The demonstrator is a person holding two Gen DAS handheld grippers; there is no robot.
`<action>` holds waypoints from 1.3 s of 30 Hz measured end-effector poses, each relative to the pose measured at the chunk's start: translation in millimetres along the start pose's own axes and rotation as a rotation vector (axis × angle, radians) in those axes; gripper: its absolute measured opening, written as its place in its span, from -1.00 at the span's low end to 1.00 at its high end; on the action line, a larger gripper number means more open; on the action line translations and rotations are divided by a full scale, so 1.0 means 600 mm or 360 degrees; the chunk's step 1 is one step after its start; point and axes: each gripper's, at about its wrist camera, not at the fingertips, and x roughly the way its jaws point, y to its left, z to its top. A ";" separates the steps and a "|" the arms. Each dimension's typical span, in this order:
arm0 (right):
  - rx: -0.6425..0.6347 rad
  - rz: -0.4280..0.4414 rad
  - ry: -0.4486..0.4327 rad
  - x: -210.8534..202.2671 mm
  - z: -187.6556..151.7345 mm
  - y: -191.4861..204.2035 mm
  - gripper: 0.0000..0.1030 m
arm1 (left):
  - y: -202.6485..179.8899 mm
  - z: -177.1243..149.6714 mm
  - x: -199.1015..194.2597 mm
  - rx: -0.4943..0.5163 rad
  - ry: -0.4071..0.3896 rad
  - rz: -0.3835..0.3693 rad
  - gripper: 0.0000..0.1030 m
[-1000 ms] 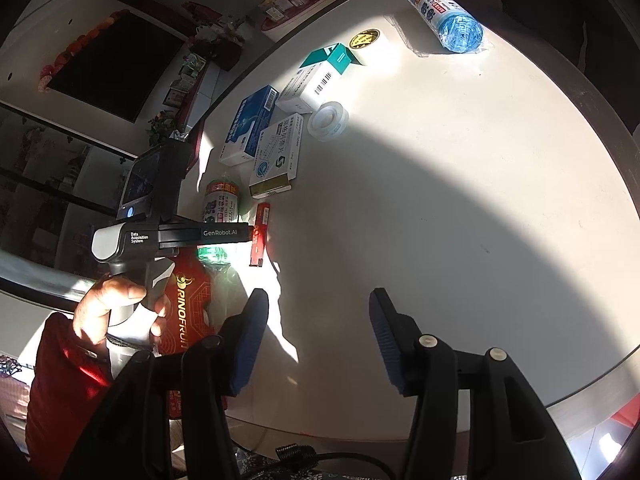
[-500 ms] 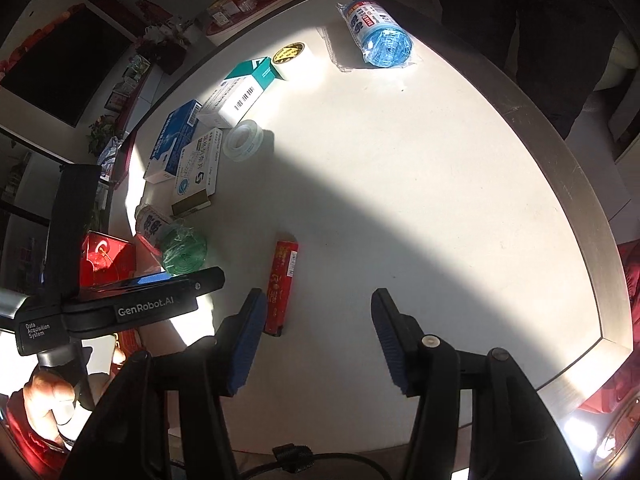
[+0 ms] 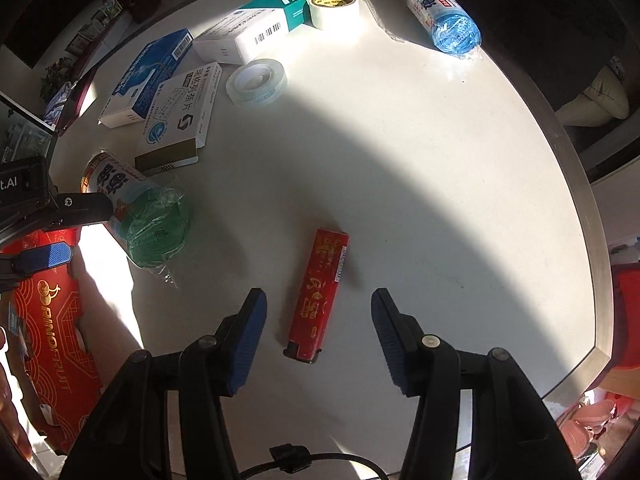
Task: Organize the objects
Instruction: 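Move left tool to the garbage bag roll while right approaches the red stick package, then grasp the white-green garbage bag roll with left gripper while right grips the red stick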
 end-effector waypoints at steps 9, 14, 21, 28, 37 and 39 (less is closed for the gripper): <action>-0.0029 -0.0162 0.0001 0.021 -0.003 0.007 0.05 | -0.034 0.012 0.017 -0.0064 -0.0006 -0.0003 0.72; -0.0048 -0.0202 -0.0016 0.022 -0.002 0.006 0.21 | -0.043 0.013 0.033 -0.0142 0.0009 -0.0049 0.81; -0.0089 -0.0198 -0.0023 0.029 0.000 0.002 0.54 | -0.056 0.020 0.061 -0.0207 0.0058 -0.0121 0.90; -0.0109 -0.0181 -0.0018 0.030 0.003 -0.004 0.54 | -0.085 0.016 0.080 -0.0197 0.0080 -0.0078 0.94; -0.0124 -0.0174 -0.0029 0.027 0.005 -0.007 0.48 | -0.117 0.007 0.073 -0.0155 0.0037 -0.0082 0.79; -0.0131 -0.0160 -0.0026 0.026 0.006 -0.006 0.39 | -0.125 0.004 0.071 -0.0141 0.0025 -0.0067 0.72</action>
